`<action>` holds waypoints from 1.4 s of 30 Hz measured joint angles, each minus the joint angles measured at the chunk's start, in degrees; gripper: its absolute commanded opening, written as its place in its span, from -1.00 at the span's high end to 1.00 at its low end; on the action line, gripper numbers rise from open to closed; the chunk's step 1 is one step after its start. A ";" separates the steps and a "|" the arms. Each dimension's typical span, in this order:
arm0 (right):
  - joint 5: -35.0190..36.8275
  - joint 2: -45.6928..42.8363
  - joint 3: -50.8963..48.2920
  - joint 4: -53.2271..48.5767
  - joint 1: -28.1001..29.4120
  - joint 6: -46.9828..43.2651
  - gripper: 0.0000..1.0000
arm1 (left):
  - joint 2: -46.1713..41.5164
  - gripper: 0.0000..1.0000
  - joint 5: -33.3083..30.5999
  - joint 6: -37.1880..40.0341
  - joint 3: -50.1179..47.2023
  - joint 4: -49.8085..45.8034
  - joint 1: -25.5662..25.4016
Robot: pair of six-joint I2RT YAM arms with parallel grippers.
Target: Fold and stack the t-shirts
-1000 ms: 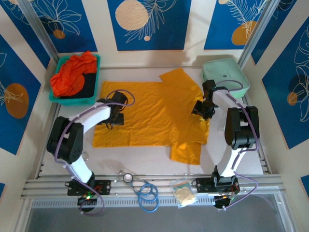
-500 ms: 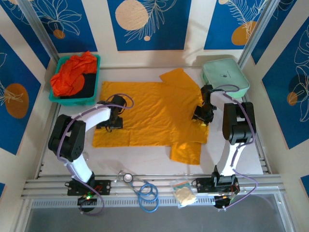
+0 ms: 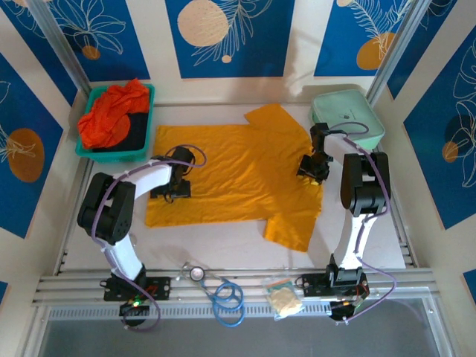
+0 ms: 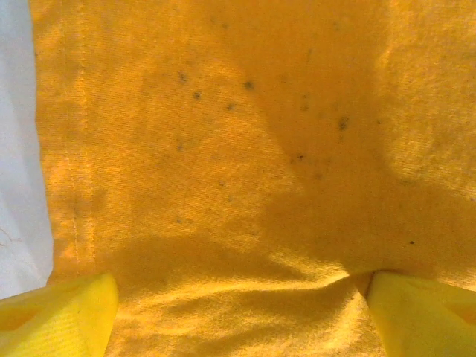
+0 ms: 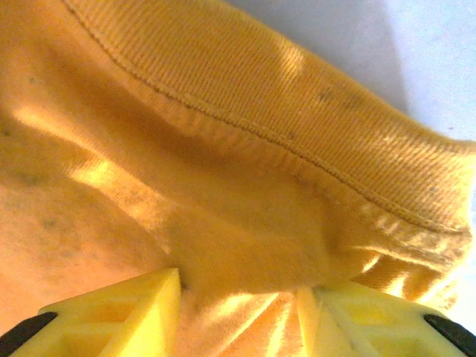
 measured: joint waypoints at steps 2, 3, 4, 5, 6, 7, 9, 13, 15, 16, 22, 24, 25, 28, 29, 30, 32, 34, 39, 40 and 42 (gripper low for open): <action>0.24 -2.23 -1.44 -0.28 0.00 -0.46 0.03 | -0.76 -0.80 0.68 0.33 -0.02 -0.17 0.00; 0.24 -3.56 -1.95 -0.52 0.02 -0.63 0.03 | -1.31 -0.79 0.98 0.39 -0.02 -0.35 0.00; 0.39 -5.49 -2.40 -0.94 0.07 -0.87 0.03 | -2.29 -0.77 1.05 0.61 -0.02 -0.70 0.00; 0.46 -7.61 -2.69 -1.38 0.22 -1.07 0.03 | -3.48 -0.75 1.03 0.79 -0.02 -1.20 0.00; 0.59 -9.81 -2.93 -1.81 0.48 -1.09 0.03 | -4.83 -0.73 1.03 0.94 0.00 -1.90 0.00; 0.66 -12.17 -3.26 -2.08 0.68 -1.09 0.03 | -6.25 -0.67 1.01 1.20 0.04 -2.78 0.00; 0.87 -17.03 -4.55 -2.29 1.42 -1.07 0.04 | -8.68 -0.54 1.01 1.42 0.39 -4.72 0.00; 1.03 -23.41 -9.42 -3.17 3.74 -1.05 0.06 | -10.60 -0.26 1.95 1.22 -0.70 -5.97 0.00; 1.05 -23.50 -11.78 -3.56 4.72 -1.05 0.09 | -10.36 -0.12 2.97 1.33 -2.49 -5.75 0.00; 1.09 -22.93 -12.87 -3.80 5.29 -1.07 0.13 | -9.84 -0.11 3.48 1.20 -3.34 -5.73 0.00; 3.15 -15.34 -13.73 -4.15 7.69 -1.31 0.29 | -3.15 -0.09 4.66 0.81 -4.42 -3.13 0.00; 4.04 -12.31 -13.60 -4.24 8.17 -1.46 0.32 | -1.90 -0.09 4.35 0.79 -3.04 -3.21 -0.07; 4.48 -10.56 -13.38 -4.24 8.37 -1.51 0.33 | -1.36 -0.09 4.02 0.76 -2.25 -2.99 0.00; 5.20 -6.69 -10.99 -5.66 8.68 -1.75 0.35 | 1.03 -0.09 2.64 0.76 0.26 -2.93 0.00; 5.51 -6.03 -9.97 -5.73 8.68 -1.95 0.36 | 1.49 -0.09 2.23 0.76 0.87 -2.93 0.02; 5.81 -5.01 -8.68 -5.92 8.66 -2.16 0.37 | 2.10 -0.09 1.68 0.81 1.62 -2.93 0.11; 6.25 -2.71 -5.70 -7.13 8.59 -2.75 0.38 | 3.10 -0.09 0.92 0.83 2.71 -2.97 0.24; 6.71 -0.50 -2.36 -7.89 8.24 -3.08 0.39 | 3.98 -0.09 0.13 1.01 3.89 -3.04 0.52; 7.87 4.24 5.51 -7.87 6.23 -3.85 0.39 | 5.73 -0.09 -1.18 1.55 6.34 -3.17 1.75; 8.00 5.03 6.82 -7.58 5.81 -3.96 0.39 | 6.05 -0.09 -1.55 1.92 6.88 -3.17 1.90; 8.24 6.16 8.85 -6.86 5.01 -4.09 0.39 | 6.62 -0.08 -2.29 2.56 7.72 -3.17 2.03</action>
